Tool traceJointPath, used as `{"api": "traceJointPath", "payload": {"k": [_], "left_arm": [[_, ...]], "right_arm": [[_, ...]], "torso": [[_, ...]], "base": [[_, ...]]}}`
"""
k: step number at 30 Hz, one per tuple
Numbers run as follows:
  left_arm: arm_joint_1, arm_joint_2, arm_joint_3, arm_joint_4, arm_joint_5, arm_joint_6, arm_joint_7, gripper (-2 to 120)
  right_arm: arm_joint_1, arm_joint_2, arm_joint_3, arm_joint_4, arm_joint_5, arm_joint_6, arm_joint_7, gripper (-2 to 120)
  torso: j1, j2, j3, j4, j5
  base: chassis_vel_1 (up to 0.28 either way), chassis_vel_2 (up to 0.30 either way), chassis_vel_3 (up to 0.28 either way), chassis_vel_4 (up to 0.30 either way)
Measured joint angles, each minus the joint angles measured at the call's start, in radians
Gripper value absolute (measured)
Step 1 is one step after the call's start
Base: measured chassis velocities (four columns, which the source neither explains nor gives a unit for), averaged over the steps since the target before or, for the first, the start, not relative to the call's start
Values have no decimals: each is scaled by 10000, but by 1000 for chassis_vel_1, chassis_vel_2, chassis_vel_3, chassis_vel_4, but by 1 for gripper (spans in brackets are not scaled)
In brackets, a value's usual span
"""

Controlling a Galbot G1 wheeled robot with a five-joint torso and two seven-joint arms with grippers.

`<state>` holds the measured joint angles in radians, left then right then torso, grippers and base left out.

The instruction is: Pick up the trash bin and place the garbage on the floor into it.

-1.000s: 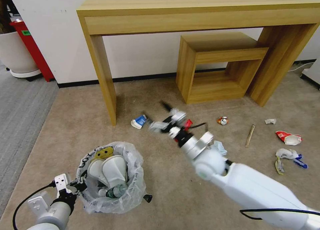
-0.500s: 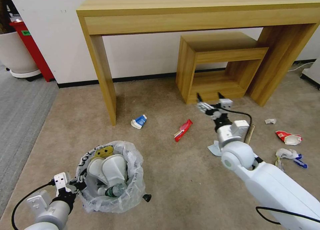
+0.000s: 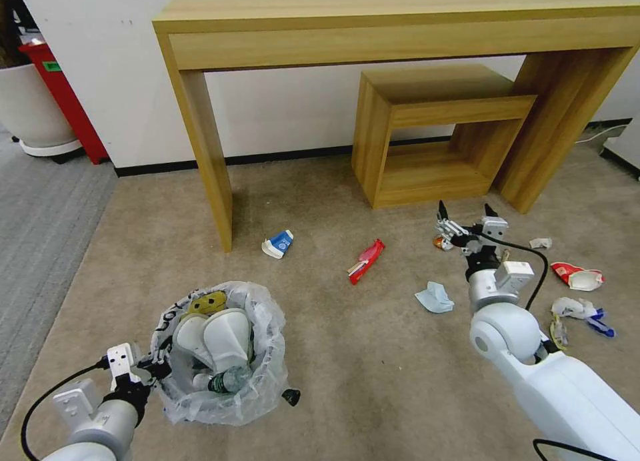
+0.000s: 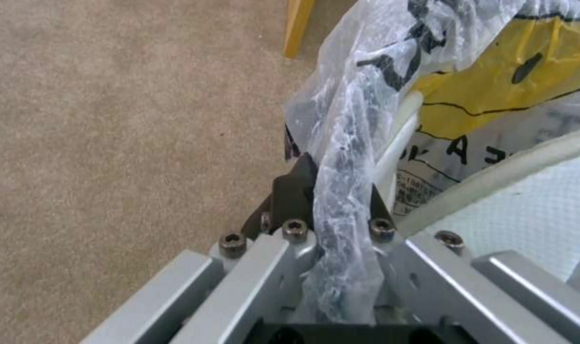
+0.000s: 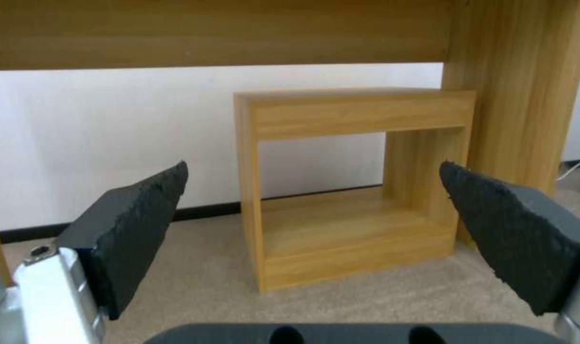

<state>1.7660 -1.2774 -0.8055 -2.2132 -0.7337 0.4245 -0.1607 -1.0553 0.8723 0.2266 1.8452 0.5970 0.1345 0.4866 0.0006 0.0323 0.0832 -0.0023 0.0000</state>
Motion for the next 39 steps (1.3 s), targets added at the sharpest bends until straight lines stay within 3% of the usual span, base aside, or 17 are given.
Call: {"api": "traceJointPath", "payload": {"k": [30, 39], "left_arm": [[191, -196, -84, -89, 86, -110, -1, 1], [256, -233, -104, -122, 124, -165, 33, 1]], "right_arm": [[80, 185, -282, -318, -388, 209, -192, 100], [103, 215, -302, -321, -446, 209, -196, 100]], "torso": [[0, 0, 0, 0, 0], [0, 0, 1, 0, 0]], "base": [[0, 0, 0, 0], [-103, 102, 97, -101]]}}
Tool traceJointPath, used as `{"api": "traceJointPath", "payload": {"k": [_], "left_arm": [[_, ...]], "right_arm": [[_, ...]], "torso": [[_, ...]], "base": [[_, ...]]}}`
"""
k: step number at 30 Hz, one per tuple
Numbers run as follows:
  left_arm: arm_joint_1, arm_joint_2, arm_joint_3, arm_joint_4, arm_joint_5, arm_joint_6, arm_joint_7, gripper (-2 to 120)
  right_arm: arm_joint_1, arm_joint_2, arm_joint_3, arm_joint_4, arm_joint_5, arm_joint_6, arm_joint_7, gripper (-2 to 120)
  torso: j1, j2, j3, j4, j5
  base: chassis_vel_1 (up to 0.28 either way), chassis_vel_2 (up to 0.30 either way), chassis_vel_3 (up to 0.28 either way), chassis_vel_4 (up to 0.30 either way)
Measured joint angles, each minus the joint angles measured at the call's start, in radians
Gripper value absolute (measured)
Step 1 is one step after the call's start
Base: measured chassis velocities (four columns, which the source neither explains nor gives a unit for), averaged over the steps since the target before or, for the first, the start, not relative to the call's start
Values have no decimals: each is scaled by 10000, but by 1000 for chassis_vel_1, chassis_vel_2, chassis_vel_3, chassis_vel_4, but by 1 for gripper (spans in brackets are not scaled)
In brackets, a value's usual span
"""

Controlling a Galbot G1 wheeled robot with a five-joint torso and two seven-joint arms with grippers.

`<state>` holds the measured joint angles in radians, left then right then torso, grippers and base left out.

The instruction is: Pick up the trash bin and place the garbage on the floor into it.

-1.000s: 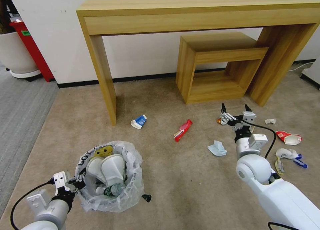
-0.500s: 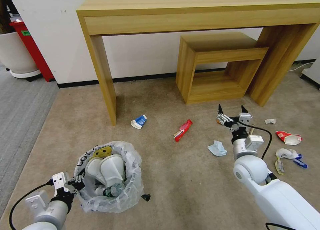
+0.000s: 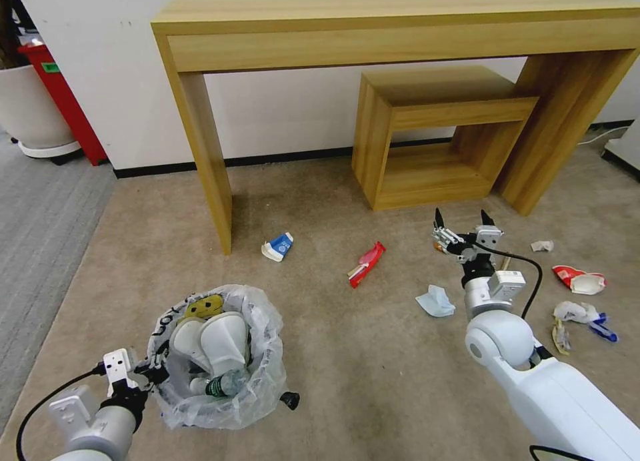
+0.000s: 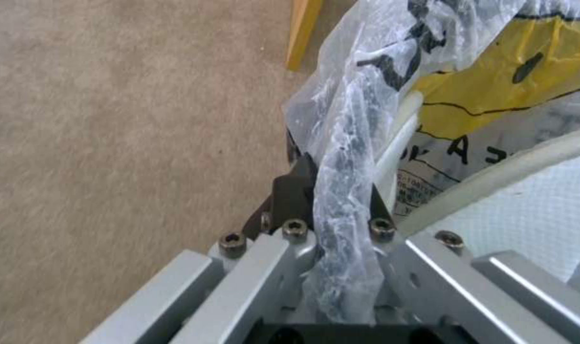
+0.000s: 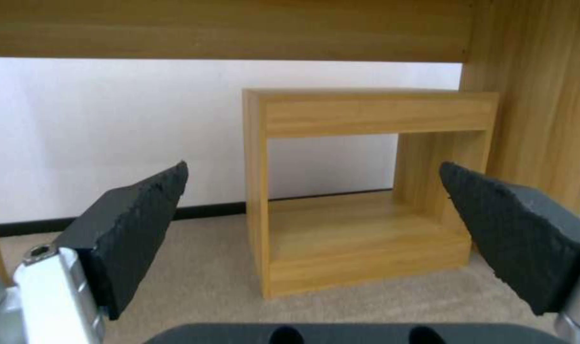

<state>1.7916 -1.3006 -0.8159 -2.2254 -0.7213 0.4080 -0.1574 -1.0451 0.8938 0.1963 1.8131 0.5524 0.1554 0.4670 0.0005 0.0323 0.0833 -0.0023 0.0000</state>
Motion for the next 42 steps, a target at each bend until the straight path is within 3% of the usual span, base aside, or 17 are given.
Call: {"api": "traceJointPath", "payload": {"k": [28, 42], "left_arm": [[-91, -109, 67, 165, 119, -89, 55, 1], [-114, 11, 69, 129, -62, 153, -62, 1]], "right_arm": [[-12, 134, -102, -202, -164, 219, -21, 100], [101, 180, -254, -285, -109, 331, -127, 100]], "torso": [[0, 0, 0, 0, 2], [0, 0, 0, 1, 0]], "base": [[-121, 126, 124, -122], [-10, 15, 12, -8]]}}
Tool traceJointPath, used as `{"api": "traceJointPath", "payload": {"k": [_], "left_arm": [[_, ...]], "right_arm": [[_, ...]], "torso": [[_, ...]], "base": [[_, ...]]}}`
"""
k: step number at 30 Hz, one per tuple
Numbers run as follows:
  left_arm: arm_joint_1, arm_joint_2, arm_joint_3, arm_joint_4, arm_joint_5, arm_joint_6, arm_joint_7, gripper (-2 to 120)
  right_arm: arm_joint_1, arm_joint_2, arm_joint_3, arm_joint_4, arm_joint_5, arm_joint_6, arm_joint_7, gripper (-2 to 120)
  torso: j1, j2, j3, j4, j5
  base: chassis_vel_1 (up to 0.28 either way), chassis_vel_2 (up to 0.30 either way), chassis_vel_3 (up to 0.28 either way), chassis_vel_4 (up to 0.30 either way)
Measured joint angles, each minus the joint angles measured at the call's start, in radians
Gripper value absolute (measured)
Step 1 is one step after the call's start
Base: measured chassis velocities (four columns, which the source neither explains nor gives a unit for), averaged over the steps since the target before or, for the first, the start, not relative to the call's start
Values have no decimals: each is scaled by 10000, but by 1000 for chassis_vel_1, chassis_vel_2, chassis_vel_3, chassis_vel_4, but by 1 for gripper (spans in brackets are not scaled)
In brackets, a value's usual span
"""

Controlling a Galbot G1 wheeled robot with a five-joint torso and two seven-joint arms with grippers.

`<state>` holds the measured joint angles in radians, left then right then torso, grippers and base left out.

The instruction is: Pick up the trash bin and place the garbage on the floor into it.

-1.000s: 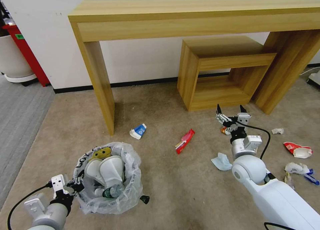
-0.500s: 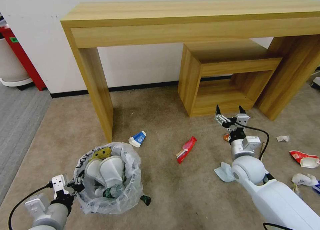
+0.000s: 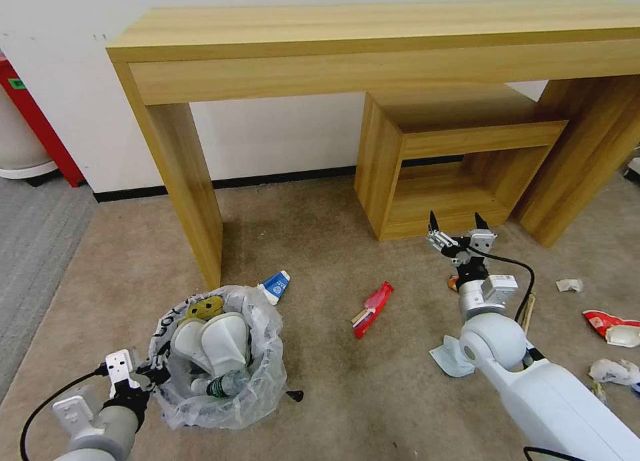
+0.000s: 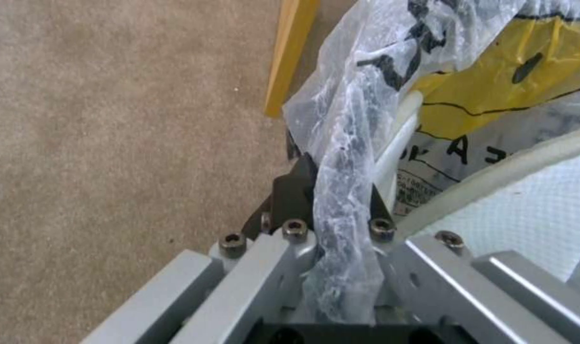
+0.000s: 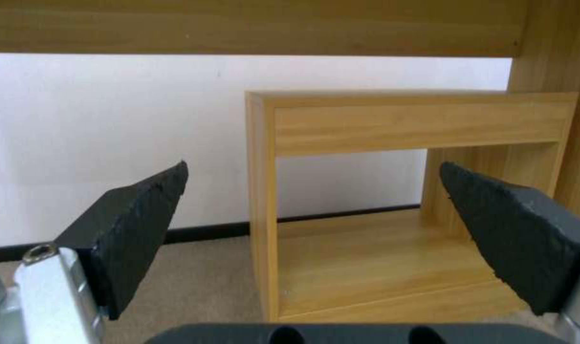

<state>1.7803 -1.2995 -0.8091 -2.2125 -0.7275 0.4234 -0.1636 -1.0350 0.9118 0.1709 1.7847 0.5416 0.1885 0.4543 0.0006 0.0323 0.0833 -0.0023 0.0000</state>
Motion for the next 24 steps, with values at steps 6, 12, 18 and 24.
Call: {"api": "traceJointPath", "payload": {"k": [6, 12, 18, 24], "left_arm": [[40, 232, 20, -221, -406, 320, -71, 1], [91, 474, 93, -210, -460, 370, 42, 1], [104, 621, 144, -94, -457, 366, 81, 1], [97, 677, 182, -65, -438, 342, 101, 1]], "right_arm": [[-22, -73, -6, 53, 130, -100, -37, 100], [-162, -105, -1, 179, 279, -116, -176, 100], [-453, -103, 54, 305, 299, -124, -175, 100], [-672, -140, 124, 661, 847, -475, 98, 100]], "torso": [[-1, 0, 0, -1, 0], [0, 0, 0, 0, 0], [-1, 0, 0, -1, 0], [0, 0, -1, -1, 0]], "base": [[0, 0, 0, 0], [0, 0, 0, 0], [0, 0, 0, 0], [0, 0, 0, 0]]}}
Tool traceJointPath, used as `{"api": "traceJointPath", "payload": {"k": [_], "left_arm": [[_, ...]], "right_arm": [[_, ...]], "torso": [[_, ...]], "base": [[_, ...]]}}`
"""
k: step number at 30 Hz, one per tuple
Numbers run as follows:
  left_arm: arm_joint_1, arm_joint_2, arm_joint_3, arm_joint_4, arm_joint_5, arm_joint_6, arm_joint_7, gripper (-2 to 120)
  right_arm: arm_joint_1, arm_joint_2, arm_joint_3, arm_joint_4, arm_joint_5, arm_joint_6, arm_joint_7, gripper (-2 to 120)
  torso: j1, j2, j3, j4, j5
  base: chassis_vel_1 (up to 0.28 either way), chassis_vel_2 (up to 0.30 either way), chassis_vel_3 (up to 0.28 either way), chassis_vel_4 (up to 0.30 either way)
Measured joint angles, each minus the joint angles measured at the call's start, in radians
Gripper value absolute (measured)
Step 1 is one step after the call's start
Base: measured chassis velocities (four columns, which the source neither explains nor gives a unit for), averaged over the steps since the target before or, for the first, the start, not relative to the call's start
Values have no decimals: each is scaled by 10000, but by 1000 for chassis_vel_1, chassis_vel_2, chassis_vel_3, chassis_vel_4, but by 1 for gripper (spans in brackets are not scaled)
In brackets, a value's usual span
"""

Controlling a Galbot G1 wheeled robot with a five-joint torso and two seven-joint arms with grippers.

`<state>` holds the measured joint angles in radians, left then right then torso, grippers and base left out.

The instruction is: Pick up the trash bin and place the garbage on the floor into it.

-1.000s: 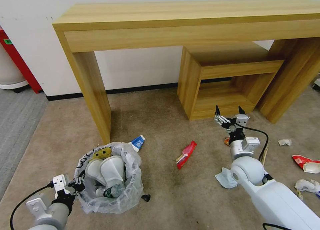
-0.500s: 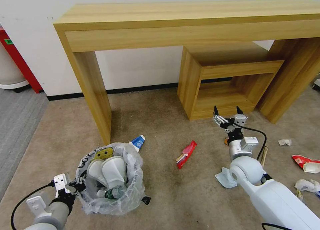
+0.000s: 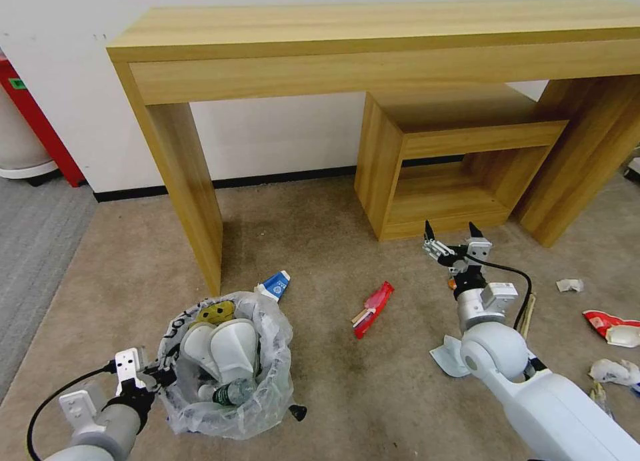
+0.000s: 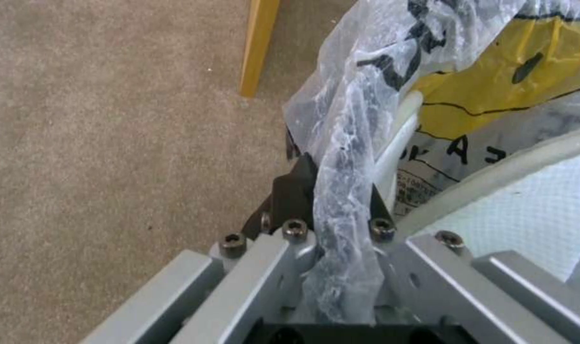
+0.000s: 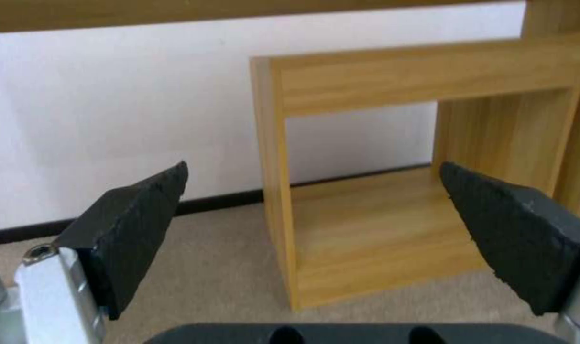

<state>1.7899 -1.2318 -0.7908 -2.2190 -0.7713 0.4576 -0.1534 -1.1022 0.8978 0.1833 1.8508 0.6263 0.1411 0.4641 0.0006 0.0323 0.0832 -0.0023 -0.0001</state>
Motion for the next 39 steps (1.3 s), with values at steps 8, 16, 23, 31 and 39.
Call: {"api": "traceJointPath", "payload": {"k": [8, 16, 23, 31, 39], "left_arm": [[42, -84, 15, 10, 87, -79, 54, 1], [-30, -263, 62, 180, 241, -150, 96, 1], [-187, -528, 143, 428, 431, -229, 147, 1], [-312, -593, 165, 528, 463, -277, 171, 1], [-276, -714, 183, 554, 481, -392, 206, 1]], "right_arm": [[24, -69, -39, 140, 904, -735, 527, 100], [-100, -132, -192, 99, 2435, -2232, 1462, 100], [-987, -193, -202, 38, 3616, -3849, 3550, 100], [-1967, -245, 91, -724, 3213, -4355, 3768, 100], [-1353, 43, -550, -2336, 2740, -4098, 3313, 100]], "torso": [[0, 0, 0, 0, 0], [0, 0, 1, 0, 0], [0, 0, 0, 1, 1], [0, 0, 0, -2, 0], [0, 0, 0, 2, 1]], "base": [[0, 0, 0, 0], [0, 0, 0, 0], [0, 0, 0, 0], [0, 0, 0, 0], [0, 0, 0, 0]]}}
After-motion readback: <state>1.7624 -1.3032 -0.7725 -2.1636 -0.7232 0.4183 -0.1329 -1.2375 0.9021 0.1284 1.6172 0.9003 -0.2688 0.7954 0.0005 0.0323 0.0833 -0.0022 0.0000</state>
